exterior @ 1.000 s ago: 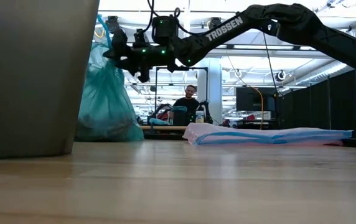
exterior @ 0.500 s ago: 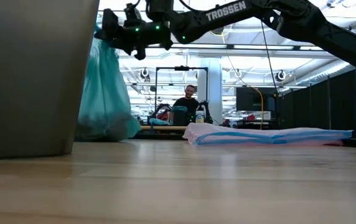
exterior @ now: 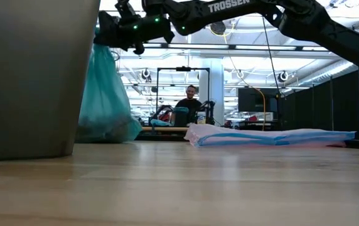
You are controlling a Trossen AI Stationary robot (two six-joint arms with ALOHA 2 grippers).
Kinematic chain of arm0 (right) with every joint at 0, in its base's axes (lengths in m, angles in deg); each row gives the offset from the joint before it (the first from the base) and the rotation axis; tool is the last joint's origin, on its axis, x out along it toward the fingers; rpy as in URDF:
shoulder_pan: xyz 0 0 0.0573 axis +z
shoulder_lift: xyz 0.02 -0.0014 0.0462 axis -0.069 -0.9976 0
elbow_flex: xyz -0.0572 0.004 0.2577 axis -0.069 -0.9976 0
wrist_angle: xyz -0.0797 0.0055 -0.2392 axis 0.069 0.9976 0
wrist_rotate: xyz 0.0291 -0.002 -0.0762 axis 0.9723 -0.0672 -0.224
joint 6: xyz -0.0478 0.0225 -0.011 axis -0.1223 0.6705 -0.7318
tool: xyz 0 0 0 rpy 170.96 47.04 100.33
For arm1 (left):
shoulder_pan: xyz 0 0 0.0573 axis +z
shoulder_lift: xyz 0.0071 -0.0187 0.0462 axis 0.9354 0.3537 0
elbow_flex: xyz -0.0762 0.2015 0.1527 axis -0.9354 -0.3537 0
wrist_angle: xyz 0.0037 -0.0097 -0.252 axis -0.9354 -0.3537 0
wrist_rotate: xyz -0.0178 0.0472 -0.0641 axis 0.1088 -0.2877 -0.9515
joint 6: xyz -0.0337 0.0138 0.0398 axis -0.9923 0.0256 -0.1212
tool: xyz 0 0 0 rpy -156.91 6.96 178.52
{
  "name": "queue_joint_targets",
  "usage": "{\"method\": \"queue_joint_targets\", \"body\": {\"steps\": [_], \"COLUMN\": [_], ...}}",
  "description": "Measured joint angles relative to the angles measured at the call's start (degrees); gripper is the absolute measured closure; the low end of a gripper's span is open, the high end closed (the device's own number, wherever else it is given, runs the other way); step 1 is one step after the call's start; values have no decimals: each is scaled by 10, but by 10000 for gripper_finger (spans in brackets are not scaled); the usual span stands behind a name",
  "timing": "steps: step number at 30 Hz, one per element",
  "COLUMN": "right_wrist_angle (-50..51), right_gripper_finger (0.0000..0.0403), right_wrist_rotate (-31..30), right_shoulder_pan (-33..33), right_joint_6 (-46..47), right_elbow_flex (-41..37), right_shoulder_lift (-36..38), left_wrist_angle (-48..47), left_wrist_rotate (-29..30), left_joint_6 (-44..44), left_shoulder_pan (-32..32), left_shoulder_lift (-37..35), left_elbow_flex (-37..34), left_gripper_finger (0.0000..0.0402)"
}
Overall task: Place trash/remove bag and relplace
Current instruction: Remove the trash bag from the trash bin
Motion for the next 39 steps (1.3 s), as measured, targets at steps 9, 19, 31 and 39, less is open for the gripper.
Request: {"method": "queue_joint_targets", "body": {"steps": [9, 19, 31, 39], "right_wrist_angle": [-5, 15, 33, 35], "right_gripper_finger": [395, 402, 403, 403], "right_wrist_rotate": [0, -1, -12, -30], "right_shoulder_pan": [16, 50, 88, 112], "right_joint_6": [-143, -236, -259, -275], "right_elbow_flex": [0, 0, -1, -1], "right_shoulder_lift": [0, 0, 3, 19], "left_wrist_angle": [0, -102, -278, -272], "left_wrist_rotate": [25, 236, 267, 177], "left_joint_6": [48, 30, -143, -183], "left_shoulder_pan": [0, 0, 0, -1], "left_shoulder_lift": [0, -4, -13, -40], "left_elbow_flex": [53, 57, 57, 54], "left_gripper_finger": [267, 285, 399, 399]}}
